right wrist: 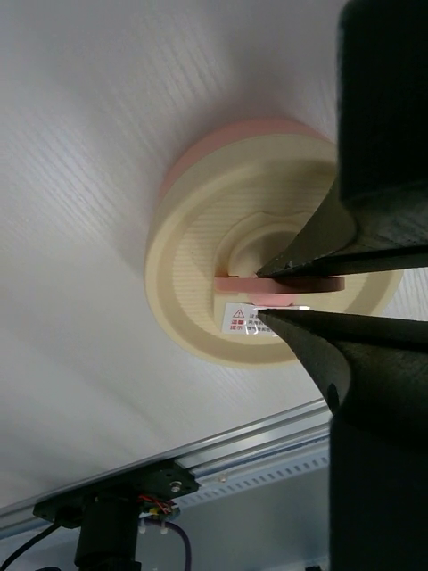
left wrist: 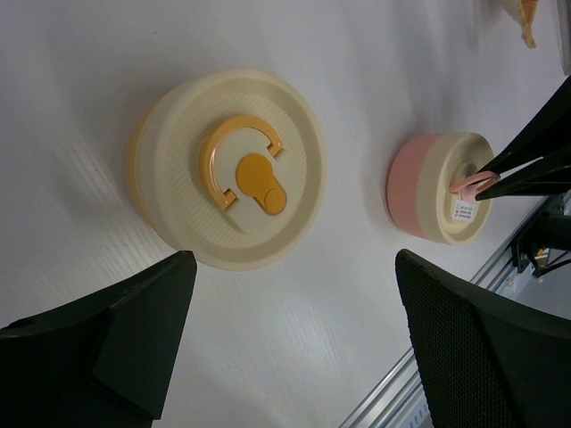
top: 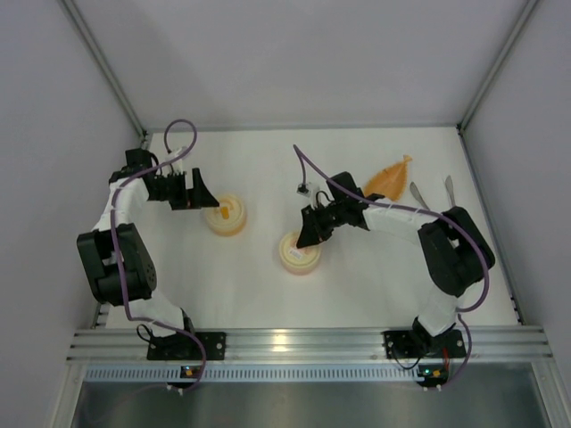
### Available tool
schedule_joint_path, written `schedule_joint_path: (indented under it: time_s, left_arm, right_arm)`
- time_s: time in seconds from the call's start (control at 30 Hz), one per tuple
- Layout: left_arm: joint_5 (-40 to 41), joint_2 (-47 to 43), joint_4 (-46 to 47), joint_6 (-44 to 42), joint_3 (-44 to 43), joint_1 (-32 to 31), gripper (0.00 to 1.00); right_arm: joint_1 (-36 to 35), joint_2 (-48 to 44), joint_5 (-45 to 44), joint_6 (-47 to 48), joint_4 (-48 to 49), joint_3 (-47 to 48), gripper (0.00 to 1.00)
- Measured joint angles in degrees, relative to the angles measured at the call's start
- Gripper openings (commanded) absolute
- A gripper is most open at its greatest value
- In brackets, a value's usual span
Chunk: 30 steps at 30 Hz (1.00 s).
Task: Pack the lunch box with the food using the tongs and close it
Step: Close the box lid on the packing box.
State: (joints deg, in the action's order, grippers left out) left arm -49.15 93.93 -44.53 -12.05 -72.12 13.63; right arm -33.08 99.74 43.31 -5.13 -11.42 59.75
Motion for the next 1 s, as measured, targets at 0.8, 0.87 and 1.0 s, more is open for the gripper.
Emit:
schedule_joint_path:
  time_s: [0.8,0.87,1.0]
  left_arm:
    - [0.5,2.2,-2.1,-3.0,-1.6,0.0,0.98]
    - [0.3,2.2,-2.1,-3.0,-1.6,0.0,0.98]
    - [-0.3,2.2,-2.1,-3.0,-1.4,0.0,0.98]
  right_arm:
    - [1.4,0.2,-5.1,7.8,-6.7,6.5,0.59]
    - [1.4,0.2,-5.0,8.3,-7.0,6.7,0.59]
    - [2.2,0.6,-3.3,9.0,-7.1,6.8,0.57]
